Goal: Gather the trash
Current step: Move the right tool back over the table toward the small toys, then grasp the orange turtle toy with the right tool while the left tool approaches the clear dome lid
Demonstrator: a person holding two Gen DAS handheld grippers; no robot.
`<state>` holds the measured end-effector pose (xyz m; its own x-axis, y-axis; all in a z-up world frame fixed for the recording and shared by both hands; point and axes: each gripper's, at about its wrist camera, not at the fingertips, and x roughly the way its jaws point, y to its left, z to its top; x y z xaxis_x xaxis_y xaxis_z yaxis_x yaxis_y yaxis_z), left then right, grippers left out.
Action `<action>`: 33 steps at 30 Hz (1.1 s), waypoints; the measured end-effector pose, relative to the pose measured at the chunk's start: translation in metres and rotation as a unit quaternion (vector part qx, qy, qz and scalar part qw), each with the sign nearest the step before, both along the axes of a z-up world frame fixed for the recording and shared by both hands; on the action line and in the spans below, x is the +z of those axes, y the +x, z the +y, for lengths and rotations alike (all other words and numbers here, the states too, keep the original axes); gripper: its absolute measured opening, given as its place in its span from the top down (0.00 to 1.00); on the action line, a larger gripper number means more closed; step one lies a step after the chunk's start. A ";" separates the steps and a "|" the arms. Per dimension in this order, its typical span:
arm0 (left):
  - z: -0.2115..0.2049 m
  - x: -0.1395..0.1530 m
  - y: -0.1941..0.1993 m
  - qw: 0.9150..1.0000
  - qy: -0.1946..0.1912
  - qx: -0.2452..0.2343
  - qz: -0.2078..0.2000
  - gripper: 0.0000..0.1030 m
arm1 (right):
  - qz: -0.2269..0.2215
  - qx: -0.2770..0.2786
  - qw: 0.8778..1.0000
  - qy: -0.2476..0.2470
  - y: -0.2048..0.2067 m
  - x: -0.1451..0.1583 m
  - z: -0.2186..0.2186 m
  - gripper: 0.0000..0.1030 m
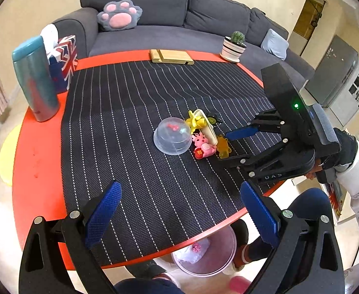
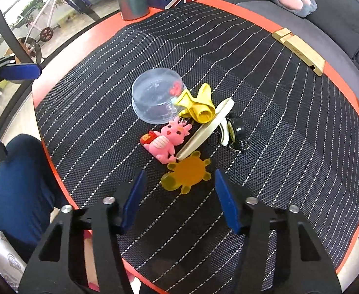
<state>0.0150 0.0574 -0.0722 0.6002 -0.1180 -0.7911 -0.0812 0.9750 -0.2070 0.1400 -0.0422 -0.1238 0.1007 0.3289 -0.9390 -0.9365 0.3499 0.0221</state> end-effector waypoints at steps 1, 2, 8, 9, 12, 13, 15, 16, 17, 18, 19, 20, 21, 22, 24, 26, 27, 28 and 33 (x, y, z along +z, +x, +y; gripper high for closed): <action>0.000 0.000 0.000 1.000 0.000 0.000 0.000 0.09 | 0.001 0.000 1.000 -0.001 -0.001 0.000 -0.001 0.52; 0.000 -0.001 0.000 1.000 -0.001 0.000 0.001 0.09 | 0.001 -0.001 1.000 -0.002 0.000 -0.001 -0.001 0.55; -0.002 -0.002 0.002 1.000 -0.002 -0.003 0.000 0.09 | -0.002 -0.007 1.000 0.001 0.000 0.000 -0.004 0.60; -0.002 -0.002 0.002 1.000 -0.002 -0.004 -0.001 0.09 | -0.001 -0.008 1.000 0.002 0.000 0.000 -0.004 0.60; -0.003 -0.001 0.005 1.000 -0.001 -0.004 -0.002 0.09 | 0.001 -0.016 1.000 0.009 0.000 0.002 -0.006 0.60; -0.003 -0.001 0.006 1.000 -0.001 -0.005 -0.003 0.09 | 0.001 -0.018 1.000 0.011 0.001 0.004 -0.007 0.60; -0.002 -0.001 0.009 1.000 0.000 -0.005 -0.003 0.09 | 0.003 -0.025 0.999 0.019 0.002 0.008 -0.010 0.60; -0.003 -0.001 0.010 1.000 0.001 -0.006 -0.003 0.09 | 0.005 -0.030 0.999 0.025 0.002 0.011 -0.012 0.60; -0.003 0.000 0.012 1.000 0.002 -0.007 -0.003 0.09 | 0.008 -0.035 0.999 0.032 0.002 0.014 -0.015 0.60; -0.003 0.000 0.014 1.000 0.003 -0.009 -0.003 0.09 | 0.011 -0.039 0.998 0.038 0.003 0.017 -0.017 0.60; -0.003 0.000 0.017 1.000 0.003 -0.009 -0.004 0.09 | 0.016 -0.045 0.998 0.045 0.003 0.019 -0.020 0.60; -0.003 0.001 0.019 1.000 0.004 -0.010 -0.004 0.09 | 0.025 -0.052 0.997 0.053 0.004 0.022 -0.023 0.60; -0.003 0.001 0.021 1.000 0.003 -0.011 -0.004 0.09 | 0.030 -0.056 0.996 0.057 0.005 0.023 -0.025 0.60; -0.003 0.002 0.023 1.000 0.003 -0.012 -0.005 0.09 | 0.033 -0.058 0.996 0.061 0.005 0.025 -0.027 0.60; -0.002 0.002 0.029 1.000 0.004 -0.014 -0.005 0.09 | 0.037 -0.064 0.995 0.066 0.004 0.028 -0.032 0.60; -0.002 0.003 0.034 1.000 0.004 -0.017 -0.003 0.09 | 0.039 -0.069 0.994 0.070 0.003 0.032 -0.036 0.60; -0.002 0.003 0.039 1.000 0.005 -0.019 -0.001 0.09 | 0.041 -0.071 0.994 0.073 0.003 0.033 -0.038 0.60; -0.002 0.003 0.042 1.000 0.007 -0.021 0.001 0.09 | 0.044 -0.073 0.993 0.076 0.002 0.035 -0.041 0.60; -0.001 -0.004 0.064 0.999 0.017 -0.032 0.019 0.09 | 0.044 -0.080 0.992 0.085 0.000 0.041 -0.051 0.60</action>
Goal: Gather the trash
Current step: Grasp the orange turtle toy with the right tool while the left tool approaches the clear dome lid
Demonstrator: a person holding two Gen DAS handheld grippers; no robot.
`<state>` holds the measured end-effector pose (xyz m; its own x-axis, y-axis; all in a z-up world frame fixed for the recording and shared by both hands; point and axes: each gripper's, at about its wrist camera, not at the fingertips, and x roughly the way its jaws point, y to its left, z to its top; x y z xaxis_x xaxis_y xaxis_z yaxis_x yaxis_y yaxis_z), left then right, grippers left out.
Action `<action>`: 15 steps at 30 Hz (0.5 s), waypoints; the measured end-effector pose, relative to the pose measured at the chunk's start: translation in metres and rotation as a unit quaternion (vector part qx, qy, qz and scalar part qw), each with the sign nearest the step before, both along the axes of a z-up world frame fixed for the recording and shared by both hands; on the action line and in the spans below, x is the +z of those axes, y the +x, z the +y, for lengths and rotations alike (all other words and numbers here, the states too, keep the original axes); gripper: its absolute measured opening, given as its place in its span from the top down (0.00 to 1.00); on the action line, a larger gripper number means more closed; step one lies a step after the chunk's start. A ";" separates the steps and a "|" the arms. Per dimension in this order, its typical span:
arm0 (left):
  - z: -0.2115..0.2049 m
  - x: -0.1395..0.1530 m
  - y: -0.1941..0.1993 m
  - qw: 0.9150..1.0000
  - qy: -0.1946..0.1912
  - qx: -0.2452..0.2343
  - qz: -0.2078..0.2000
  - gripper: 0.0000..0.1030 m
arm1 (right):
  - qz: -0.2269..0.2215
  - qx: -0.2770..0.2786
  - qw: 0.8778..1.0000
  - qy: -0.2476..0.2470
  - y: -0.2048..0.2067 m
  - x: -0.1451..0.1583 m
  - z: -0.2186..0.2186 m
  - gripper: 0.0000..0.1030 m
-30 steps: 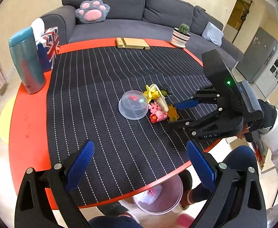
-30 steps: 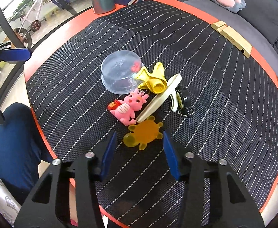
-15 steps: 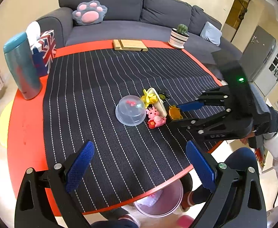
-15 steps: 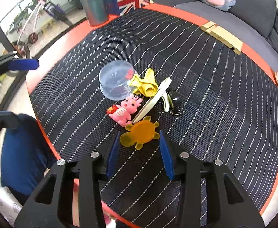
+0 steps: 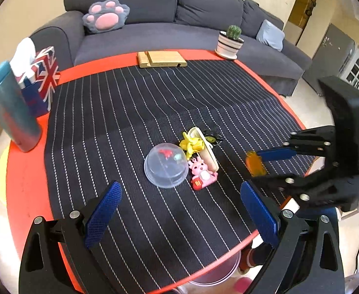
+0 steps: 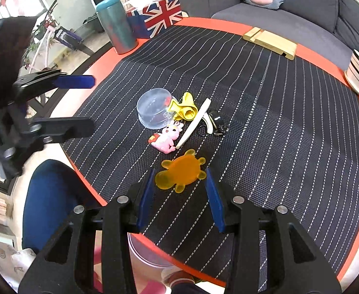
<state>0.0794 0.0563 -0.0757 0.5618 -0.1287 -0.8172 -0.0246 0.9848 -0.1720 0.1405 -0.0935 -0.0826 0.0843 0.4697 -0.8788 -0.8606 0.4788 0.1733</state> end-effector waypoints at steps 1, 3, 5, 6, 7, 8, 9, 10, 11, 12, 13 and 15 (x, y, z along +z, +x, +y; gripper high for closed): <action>-0.001 -0.001 0.003 1.000 0.002 -0.001 0.003 0.09 | 0.000 -0.002 1.000 0.001 0.000 0.001 -0.001 0.60; 0.000 -0.005 0.011 1.000 0.006 -0.005 0.012 0.09 | 0.000 -0.009 1.000 0.004 0.001 0.003 -0.005 0.60; 0.000 -0.012 0.020 1.000 0.011 -0.010 0.024 0.09 | -0.001 -0.012 1.000 0.006 0.002 0.005 -0.009 0.60; 0.000 -0.013 0.022 0.999 0.012 -0.011 0.028 0.09 | -0.001 -0.013 1.000 0.007 0.002 0.005 -0.011 0.60; 0.001 -0.015 0.025 0.999 0.014 -0.013 0.032 0.09 | -0.001 -0.015 1.000 0.008 0.002 0.007 -0.013 0.60; 0.001 -0.018 0.028 0.999 0.016 -0.014 0.037 0.09 | -0.002 -0.018 1.000 0.008 0.002 0.008 -0.014 0.60; 0.001 -0.021 0.032 0.999 0.019 -0.015 0.042 0.09 | -0.003 -0.022 1.000 0.008 0.003 0.008 -0.016 0.60; 0.002 -0.023 0.034 0.999 0.020 -0.016 0.045 0.09 | -0.003 -0.025 1.000 0.009 0.004 0.009 -0.017 0.60; 0.003 -0.026 0.037 0.998 0.021 -0.018 0.049 0.09 | -0.002 -0.029 1.000 0.010 0.005 0.009 -0.019 0.60; 0.003 -0.027 0.039 0.998 0.022 -0.019 0.051 0.09 | -0.001 -0.031 0.999 0.010 0.006 0.009 -0.021 0.60; 0.003 -0.029 0.042 0.998 0.024 -0.022 0.054 0.09 | -0.001 -0.032 0.999 0.010 0.006 0.010 -0.022 0.60; 0.003 -0.034 0.046 0.998 0.024 -0.025 0.060 0.09 | -0.001 -0.035 0.999 0.009 0.006 0.010 -0.025 0.60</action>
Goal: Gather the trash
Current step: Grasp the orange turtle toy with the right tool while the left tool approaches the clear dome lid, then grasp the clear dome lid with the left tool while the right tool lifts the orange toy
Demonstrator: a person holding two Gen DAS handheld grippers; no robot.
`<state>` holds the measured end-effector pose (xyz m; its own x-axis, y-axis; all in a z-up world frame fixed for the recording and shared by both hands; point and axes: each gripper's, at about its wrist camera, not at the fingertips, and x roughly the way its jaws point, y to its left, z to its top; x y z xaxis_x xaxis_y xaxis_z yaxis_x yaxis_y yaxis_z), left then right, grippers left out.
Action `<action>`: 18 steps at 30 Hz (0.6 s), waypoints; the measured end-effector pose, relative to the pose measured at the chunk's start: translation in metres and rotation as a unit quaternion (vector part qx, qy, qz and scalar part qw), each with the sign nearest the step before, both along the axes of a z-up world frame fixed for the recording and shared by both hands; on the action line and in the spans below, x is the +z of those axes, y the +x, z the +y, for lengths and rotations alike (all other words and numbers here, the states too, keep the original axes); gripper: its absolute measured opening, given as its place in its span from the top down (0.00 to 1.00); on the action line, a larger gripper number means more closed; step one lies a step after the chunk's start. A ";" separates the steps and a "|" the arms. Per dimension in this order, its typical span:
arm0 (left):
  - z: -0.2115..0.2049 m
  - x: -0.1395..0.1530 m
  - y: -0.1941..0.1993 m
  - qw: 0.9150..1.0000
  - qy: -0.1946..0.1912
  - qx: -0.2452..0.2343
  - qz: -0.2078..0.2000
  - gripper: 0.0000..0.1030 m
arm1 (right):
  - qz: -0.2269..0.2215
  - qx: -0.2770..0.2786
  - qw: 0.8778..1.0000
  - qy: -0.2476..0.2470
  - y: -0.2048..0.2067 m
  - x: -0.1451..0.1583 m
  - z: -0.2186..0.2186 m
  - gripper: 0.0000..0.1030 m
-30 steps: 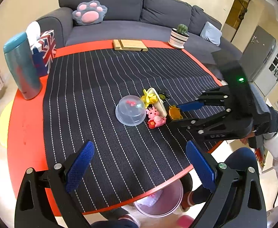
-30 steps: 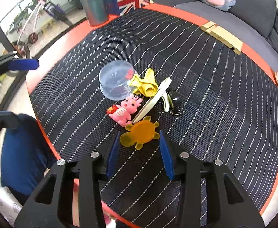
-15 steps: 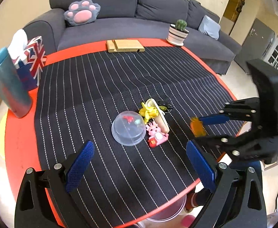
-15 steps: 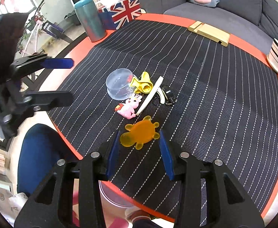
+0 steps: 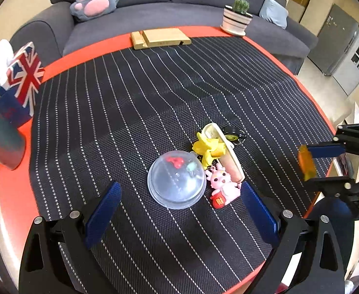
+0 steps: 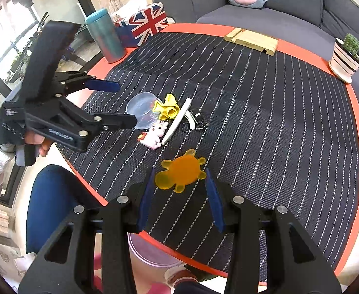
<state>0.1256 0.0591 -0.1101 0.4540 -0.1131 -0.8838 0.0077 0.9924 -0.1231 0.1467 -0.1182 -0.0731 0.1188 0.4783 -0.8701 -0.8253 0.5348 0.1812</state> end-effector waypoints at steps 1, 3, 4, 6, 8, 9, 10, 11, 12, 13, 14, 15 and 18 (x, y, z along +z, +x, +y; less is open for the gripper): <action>0.000 -0.002 0.002 1.000 0.001 0.000 0.003 0.09 | 0.000 -0.001 1.000 0.000 0.000 0.000 -0.001 0.60; 0.001 -0.007 0.004 1.000 0.000 0.000 0.007 0.09 | 0.001 -0.004 1.000 0.001 0.001 0.000 -0.003 0.60; 0.001 -0.009 0.005 1.000 -0.001 0.000 0.008 0.10 | 0.002 -0.005 1.000 0.001 0.001 0.000 -0.003 0.60; 0.002 -0.012 0.007 1.000 -0.002 0.001 0.008 0.13 | 0.003 -0.006 1.000 0.001 0.001 -0.001 -0.005 0.60; 0.003 -0.014 0.007 1.000 -0.004 0.002 0.011 0.22 | 0.004 -0.008 1.000 0.002 0.002 -0.001 -0.007 0.60; 0.004 -0.015 0.008 1.000 -0.005 0.003 0.011 0.26 | 0.004 -0.009 1.000 0.002 0.003 -0.001 -0.008 0.60; 0.004 -0.015 0.008 1.000 -0.006 0.004 0.011 0.27 | 0.004 -0.010 1.000 0.002 0.003 -0.001 -0.008 0.60; 0.004 -0.016 0.008 1.000 -0.007 0.004 0.011 0.32 | 0.005 -0.010 1.000 0.002 0.004 -0.002 -0.008 0.60; 0.004 -0.016 0.008 1.000 -0.009 0.003 0.010 0.36 | 0.005 -0.011 1.000 0.002 0.004 -0.002 -0.009 0.60; 0.005 -0.016 0.009 1.000 -0.011 0.002 0.010 0.38 | 0.005 -0.011 1.000 0.002 0.005 -0.003 -0.009 0.60; 0.005 -0.016 0.009 1.000 -0.012 0.002 0.010 0.42 | 0.006 -0.011 1.000 0.002 0.005 -0.003 -0.009 0.60; 0.005 -0.017 0.009 1.000 -0.012 0.001 0.012 0.44 | 0.006 -0.011 1.000 0.002 0.005 -0.004 -0.010 0.60; 0.003 -0.016 0.009 1.000 -0.009 0.000 0.010 0.48 | 0.006 -0.011 1.000 0.003 0.005 -0.004 -0.009 0.60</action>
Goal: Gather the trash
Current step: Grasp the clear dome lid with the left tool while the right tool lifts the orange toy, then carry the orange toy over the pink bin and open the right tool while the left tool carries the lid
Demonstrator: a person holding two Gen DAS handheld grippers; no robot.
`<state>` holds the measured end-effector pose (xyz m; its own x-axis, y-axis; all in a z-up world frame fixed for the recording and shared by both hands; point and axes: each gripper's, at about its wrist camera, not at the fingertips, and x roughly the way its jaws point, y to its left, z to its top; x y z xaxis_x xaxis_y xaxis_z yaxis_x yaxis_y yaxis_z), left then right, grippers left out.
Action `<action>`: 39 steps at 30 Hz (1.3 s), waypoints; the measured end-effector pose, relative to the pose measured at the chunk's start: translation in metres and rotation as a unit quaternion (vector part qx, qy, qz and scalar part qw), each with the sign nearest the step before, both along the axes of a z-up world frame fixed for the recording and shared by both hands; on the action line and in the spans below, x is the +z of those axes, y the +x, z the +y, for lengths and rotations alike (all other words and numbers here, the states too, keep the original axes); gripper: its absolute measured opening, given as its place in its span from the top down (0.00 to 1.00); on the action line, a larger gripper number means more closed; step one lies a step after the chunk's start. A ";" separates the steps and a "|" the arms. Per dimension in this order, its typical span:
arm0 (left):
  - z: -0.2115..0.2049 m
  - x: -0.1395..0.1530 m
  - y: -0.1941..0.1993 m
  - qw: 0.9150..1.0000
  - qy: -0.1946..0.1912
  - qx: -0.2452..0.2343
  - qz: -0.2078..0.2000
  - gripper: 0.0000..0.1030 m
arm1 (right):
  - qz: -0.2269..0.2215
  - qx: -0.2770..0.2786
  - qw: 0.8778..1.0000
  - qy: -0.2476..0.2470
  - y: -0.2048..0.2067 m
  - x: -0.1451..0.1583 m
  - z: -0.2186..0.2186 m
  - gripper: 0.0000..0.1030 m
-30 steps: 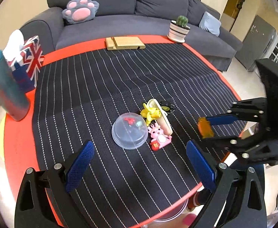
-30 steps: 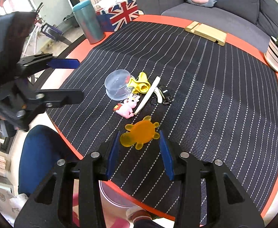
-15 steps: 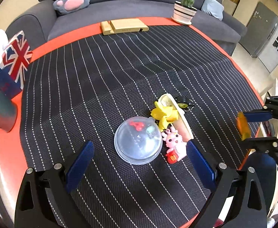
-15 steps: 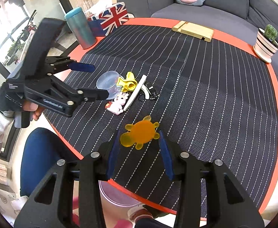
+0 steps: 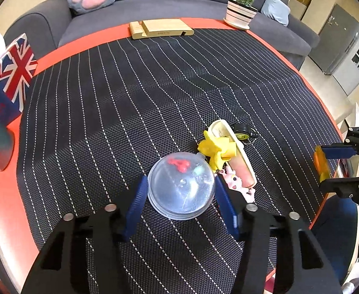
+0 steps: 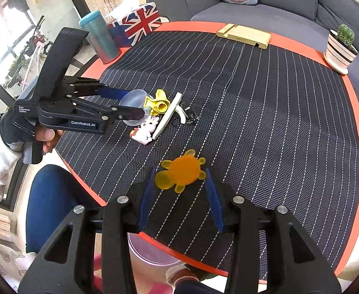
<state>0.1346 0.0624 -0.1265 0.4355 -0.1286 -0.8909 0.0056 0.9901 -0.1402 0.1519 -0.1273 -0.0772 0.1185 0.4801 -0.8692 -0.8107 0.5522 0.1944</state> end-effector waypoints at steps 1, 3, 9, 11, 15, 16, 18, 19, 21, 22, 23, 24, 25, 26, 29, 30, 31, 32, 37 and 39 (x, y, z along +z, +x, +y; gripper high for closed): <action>0.000 0.000 0.000 1.000 0.000 -0.001 0.000 0.48 | 0.000 0.000 1.000 0.001 0.000 0.000 0.000 0.60; 0.000 0.001 0.000 1.000 0.003 -0.003 0.000 0.48 | -0.001 -0.001 1.000 0.001 0.001 0.000 0.000 0.60; -0.002 0.008 -0.005 1.000 0.004 -0.001 -0.013 0.48 | -0.004 -0.001 1.000 0.003 0.001 0.000 0.002 0.60; -0.002 0.012 -0.008 1.000 0.006 -0.001 -0.018 0.48 | -0.006 -0.003 1.000 0.004 0.001 0.001 0.002 0.60; -0.005 0.024 -0.016 0.999 0.009 -0.002 -0.032 0.48 | -0.012 -0.003 1.000 0.007 -0.001 0.007 0.002 0.60; -0.006 0.027 -0.018 0.999 0.010 -0.002 -0.035 0.48 | -0.016 -0.002 1.000 0.007 -0.002 0.008 0.001 0.60; -0.007 0.033 -0.024 0.999 0.010 -0.002 -0.042 0.48 | -0.021 -0.003 1.000 0.007 -0.004 0.012 0.000 0.60; -0.008 0.036 -0.027 0.999 0.011 -0.002 -0.046 0.48 | -0.023 -0.003 1.000 0.008 -0.005 0.013 0.000 0.60; -0.012 0.043 -0.034 0.998 0.014 -0.003 -0.053 0.48 | -0.028 -0.004 1.000 0.011 -0.008 0.017 -0.003 0.60; -0.014 0.047 -0.038 0.998 0.014 -0.004 -0.057 0.48 | -0.030 -0.005 0.999 0.012 -0.009 0.018 -0.004 0.60; -0.016 0.051 -0.040 0.998 0.014 -0.005 -0.061 0.48 | -0.033 -0.006 0.999 0.013 -0.010 0.021 -0.006 0.60; -0.019 0.055 -0.046 0.998 0.017 -0.008 -0.067 0.48 | -0.035 -0.006 0.999 0.015 -0.012 0.023 -0.008 0.60; -0.022 0.059 -0.050 0.997 0.018 -0.010 -0.071 0.48 | -0.038 -0.007 0.999 0.017 -0.014 0.025 -0.009 0.60; -0.024 0.062 -0.053 0.997 0.019 -0.012 -0.074 0.48 | -0.042 -0.007 0.999 0.019 -0.017 0.029 -0.012 0.60; -0.034 0.073 -0.068 0.996 0.018 -0.021 -0.089 0.48 | -0.050 -0.008 0.998 0.025 -0.023 0.037 -0.017 0.60; -0.036 0.076 -0.071 0.995 0.016 -0.023 -0.092 0.48 | -0.053 -0.008 0.998 0.028 -0.026 0.040 -0.019 0.60; -0.039 0.079 -0.076 0.995 0.016 -0.025 -0.096 0.48 | -0.056 -0.008 0.998 0.030 -0.029 0.043 -0.021 0.60; -0.042 0.082 -0.080 0.994 0.016 -0.026 -0.101 0.48 | -0.060 -0.007 0.998 0.032 -0.033 0.047 -0.024 0.60; -0.054 0.094 -0.101 0.993 0.010 -0.033 -0.116 0.48 | -0.074 -0.003 0.996 0.038 -0.050 0.058 -0.033 0.60; -0.059 0.097 -0.110 0.992 0.011 -0.036 -0.121 0.48 | -0.080 0.000 0.996 0.042 -0.058 0.063 -0.037 0.60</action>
<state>0.0247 0.0030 -0.0294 0.6268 -0.1495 -0.7647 0.1074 0.9886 -0.1052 0.0935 -0.1643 -0.0146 0.2517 0.5500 -0.7963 -0.8352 0.5392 0.1084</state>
